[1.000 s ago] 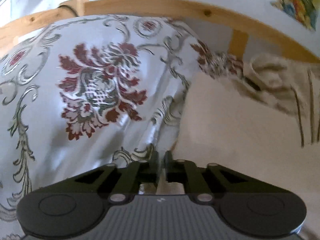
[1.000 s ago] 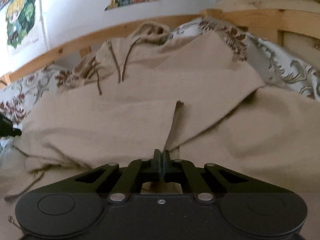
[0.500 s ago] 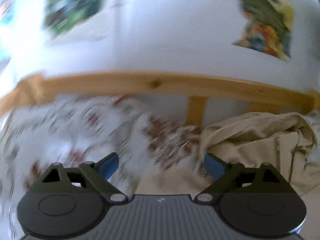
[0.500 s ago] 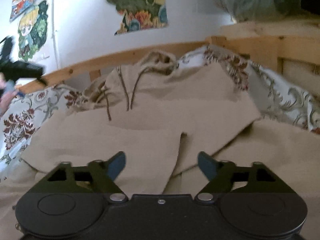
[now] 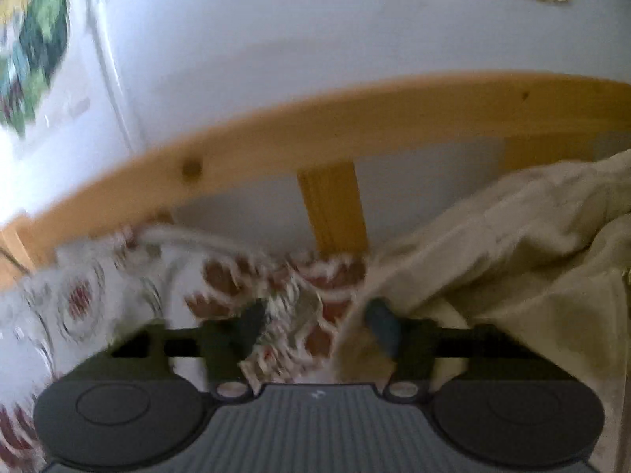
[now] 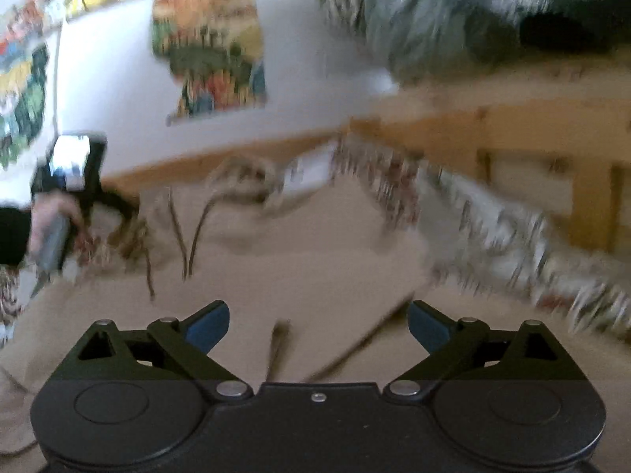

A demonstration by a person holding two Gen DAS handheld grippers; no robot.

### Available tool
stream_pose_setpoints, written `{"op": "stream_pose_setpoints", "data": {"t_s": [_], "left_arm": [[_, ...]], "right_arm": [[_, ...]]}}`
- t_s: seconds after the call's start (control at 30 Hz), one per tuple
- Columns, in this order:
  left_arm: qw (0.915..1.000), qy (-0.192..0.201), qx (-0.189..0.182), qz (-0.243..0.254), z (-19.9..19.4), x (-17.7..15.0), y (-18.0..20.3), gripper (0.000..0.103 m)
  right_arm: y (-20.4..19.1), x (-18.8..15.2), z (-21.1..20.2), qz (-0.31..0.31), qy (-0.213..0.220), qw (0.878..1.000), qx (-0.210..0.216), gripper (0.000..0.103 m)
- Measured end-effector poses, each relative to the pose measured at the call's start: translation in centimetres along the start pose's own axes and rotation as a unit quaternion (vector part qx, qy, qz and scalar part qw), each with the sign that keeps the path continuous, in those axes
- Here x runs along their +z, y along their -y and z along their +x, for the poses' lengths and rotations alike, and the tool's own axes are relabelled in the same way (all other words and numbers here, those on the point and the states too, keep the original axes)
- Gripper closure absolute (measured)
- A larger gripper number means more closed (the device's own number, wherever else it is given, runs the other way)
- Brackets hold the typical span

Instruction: Fold large clothes

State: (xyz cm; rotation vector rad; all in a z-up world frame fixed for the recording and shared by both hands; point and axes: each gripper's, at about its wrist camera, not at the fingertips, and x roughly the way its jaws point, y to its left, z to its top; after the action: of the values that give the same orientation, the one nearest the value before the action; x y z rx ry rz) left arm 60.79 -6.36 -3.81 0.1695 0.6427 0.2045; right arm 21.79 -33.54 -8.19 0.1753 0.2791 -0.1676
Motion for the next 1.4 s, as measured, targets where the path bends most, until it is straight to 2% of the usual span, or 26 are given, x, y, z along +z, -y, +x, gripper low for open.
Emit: {"op": "stream_pose_setpoints", "data": {"t_s": [0.03,0.1,0.17,0.2,0.27,0.3,0.33,0.37,0.4,0.43,0.5,0.63,0.7,0.73,0.77,0.87,1.03,1.1,1.2,1.33,1.4], "left_arm": [[0.9999,0.001,-0.011,0.000,0.1,-0.4,-0.2,0.061],[0.9995,0.005,-0.024,0.018,0.3,-1.0,-0.5,0.060],[0.9987,0.005,-0.032,0.041,0.5,-1.4,-0.8,0.060],[0.9985,0.009,-0.030,0.045,0.4,-1.4,-0.8,0.060],[0.9979,0.016,-0.041,0.047,0.2,-1.0,-1.0,0.060],[0.9977,0.017,-0.047,0.047,0.2,-0.6,-1.0,0.062],[0.9975,0.019,-0.052,0.043,0.2,-0.3,-1.1,0.071],[0.9971,0.021,-0.061,0.040,0.1,-0.2,-1.2,0.078],[0.9966,0.021,-0.069,0.041,-0.2,0.0,-1.3,0.095],[0.9961,0.024,-0.074,0.040,-0.3,0.1,-1.4,0.099],[0.9953,0.044,-0.076,0.041,-1.0,-0.1,-1.5,0.100],[0.9924,0.092,-0.068,0.046,-2.6,-0.4,-2.0,0.101],[0.9912,0.111,-0.064,0.034,-3.3,-0.6,-2.6,0.101],[0.9909,0.116,-0.063,0.026,-3.6,-0.8,-2.9,0.101],[0.9906,0.121,-0.061,0.017,-3.9,-0.9,-3.3,0.101],[0.9857,0.157,-0.059,-0.012,-5.2,-2.4,-4.7,0.101],[0.9755,0.208,-0.060,-0.039,-7.8,-6.6,-6.6,0.101],[0.9749,0.214,-0.054,-0.033,-8.5,-8.7,-6.7,0.101],[0.9715,0.233,-0.042,-0.016,-10.0,-11.1,-6.5,0.101],[0.9633,0.264,-0.049,0.014,-12.8,-14.1,-7.0,0.100],[0.9647,0.253,-0.059,0.045,-13.3,-15.4,-7.0,0.100]], "right_arm": [[0.5,0.7,-0.4,-0.006,0.021,1.000,-0.006,0.006],[0.9,2.5,-0.3,-0.032,0.045,0.998,-0.011,0.006],[0.9,4.5,1.4,-0.054,0.058,0.997,0.012,0.006],[0.6,5.7,3.2,-0.068,0.050,0.996,0.038,0.008],[-0.5,8.5,8.0,-0.083,-0.002,0.993,0.083,0.022],[-1.3,9.8,10.7,-0.085,-0.030,0.991,0.101,0.024],[-1.8,10.9,12.9,-0.088,-0.045,0.989,0.109,0.026],[-2.7,11.6,14.9,-0.091,-0.049,0.989,0.106,0.027],[-3.5,12.4,17.1,-0.098,-0.057,0.989,0.099,0.027],[-4.4,13.1,19.3,-0.106,-0.072,0.988,0.086,0.032],[-5.7,14.0,23.0,-0.118,-0.089,0.987,0.064,0.042],[-8.0,14.8,28.7,-0.162,-0.095,0.982,0.024,0.043],[-8.3,14.7,30.3,-0.163,-0.103,0.981,0.011,0.055],[-8.3,14.8,30.5,-0.152,-0.104,0.983,0.010,0.085],[-8.0,14.8,30.2,-0.135,-0.098,0.986,0.015,0.097],[-7.2,14.3,26.9,-0.117,-0.035,0.992,0.024,0.100],[-5.7,12.7,20.6,-0.145,0.034,0.988,0.039,0.100],[-5.1,11.6,18.5,-0.166,0.056,0.984,0.045,0.100],[-5.0,9.7,16.7,-0.203,0.060,0.976,0.042,0.100],[-4.7,9.0,13.3,-0.190,0.085,0.977,0.045,0.100],[-4.6,8.5,11.7,-0.190,0.088,0.977,0.046,0.100]]}}
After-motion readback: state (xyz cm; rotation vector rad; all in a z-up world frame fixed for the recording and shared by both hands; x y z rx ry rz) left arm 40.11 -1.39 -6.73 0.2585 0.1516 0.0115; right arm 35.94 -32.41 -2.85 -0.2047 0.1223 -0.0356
